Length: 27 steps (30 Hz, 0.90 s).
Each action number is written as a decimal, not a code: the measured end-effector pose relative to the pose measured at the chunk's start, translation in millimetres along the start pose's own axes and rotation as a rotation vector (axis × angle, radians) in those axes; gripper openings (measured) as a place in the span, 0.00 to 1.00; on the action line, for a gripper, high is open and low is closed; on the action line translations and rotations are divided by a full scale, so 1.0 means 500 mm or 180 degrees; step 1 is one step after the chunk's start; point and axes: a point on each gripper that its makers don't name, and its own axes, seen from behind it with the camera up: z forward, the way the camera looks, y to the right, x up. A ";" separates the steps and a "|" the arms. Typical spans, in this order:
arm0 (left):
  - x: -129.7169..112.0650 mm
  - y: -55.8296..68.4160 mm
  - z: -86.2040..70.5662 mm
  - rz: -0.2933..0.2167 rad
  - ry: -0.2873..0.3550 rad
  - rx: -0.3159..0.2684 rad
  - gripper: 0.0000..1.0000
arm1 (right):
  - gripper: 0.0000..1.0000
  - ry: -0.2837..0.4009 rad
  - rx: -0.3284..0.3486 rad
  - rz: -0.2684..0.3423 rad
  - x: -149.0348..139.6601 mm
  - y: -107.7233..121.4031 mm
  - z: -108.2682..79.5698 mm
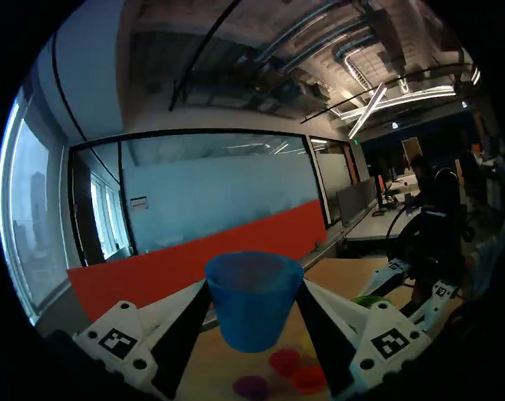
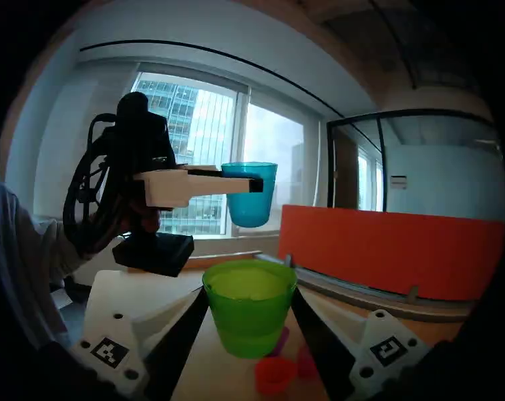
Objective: Pour water
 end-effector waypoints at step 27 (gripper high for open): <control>-0.095 -0.015 -0.036 -0.0627 -0.0170 -0.0041 0.86 | 0.89 -0.0078 -0.0102 -0.0018 0.012 0.013 -0.031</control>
